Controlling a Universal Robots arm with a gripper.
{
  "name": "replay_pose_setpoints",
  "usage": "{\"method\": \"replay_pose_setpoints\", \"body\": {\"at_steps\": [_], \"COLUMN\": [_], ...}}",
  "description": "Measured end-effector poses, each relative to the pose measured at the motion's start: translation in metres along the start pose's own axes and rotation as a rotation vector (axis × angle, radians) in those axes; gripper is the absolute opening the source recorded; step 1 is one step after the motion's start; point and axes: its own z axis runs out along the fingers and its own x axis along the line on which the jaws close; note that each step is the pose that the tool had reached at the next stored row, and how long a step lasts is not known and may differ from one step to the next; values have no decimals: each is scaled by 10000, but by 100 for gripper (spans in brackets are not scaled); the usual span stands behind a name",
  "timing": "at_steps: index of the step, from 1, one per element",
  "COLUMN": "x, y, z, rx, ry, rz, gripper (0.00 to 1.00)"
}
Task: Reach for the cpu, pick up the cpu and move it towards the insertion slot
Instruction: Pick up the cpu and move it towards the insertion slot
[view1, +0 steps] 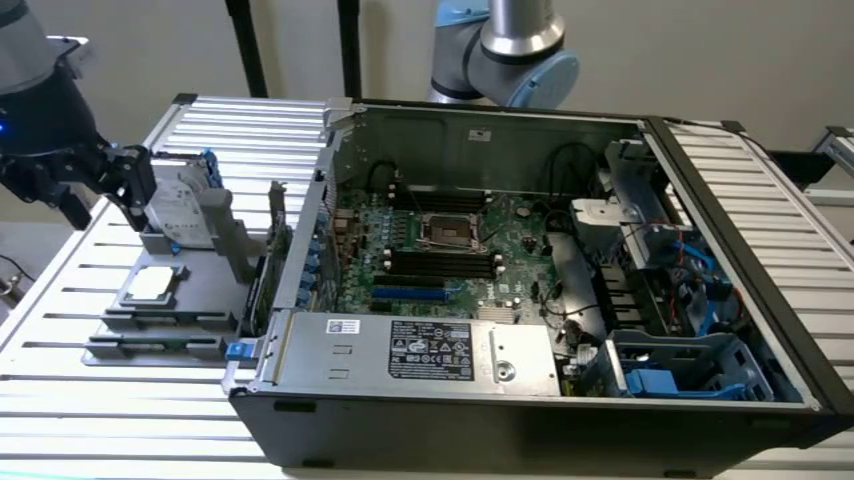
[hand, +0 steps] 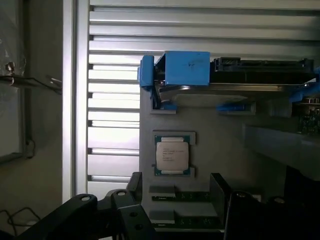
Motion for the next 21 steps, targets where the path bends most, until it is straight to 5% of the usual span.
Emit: {"method": "replay_pose_setpoints", "body": {"at_steps": [7, 21], "x": [-26, -103], "y": [-79, -102], "z": [125, 378], "rx": [0, 0], "ry": [0, 0], "rz": [-1, -8], "gripper": [65, 65]}}
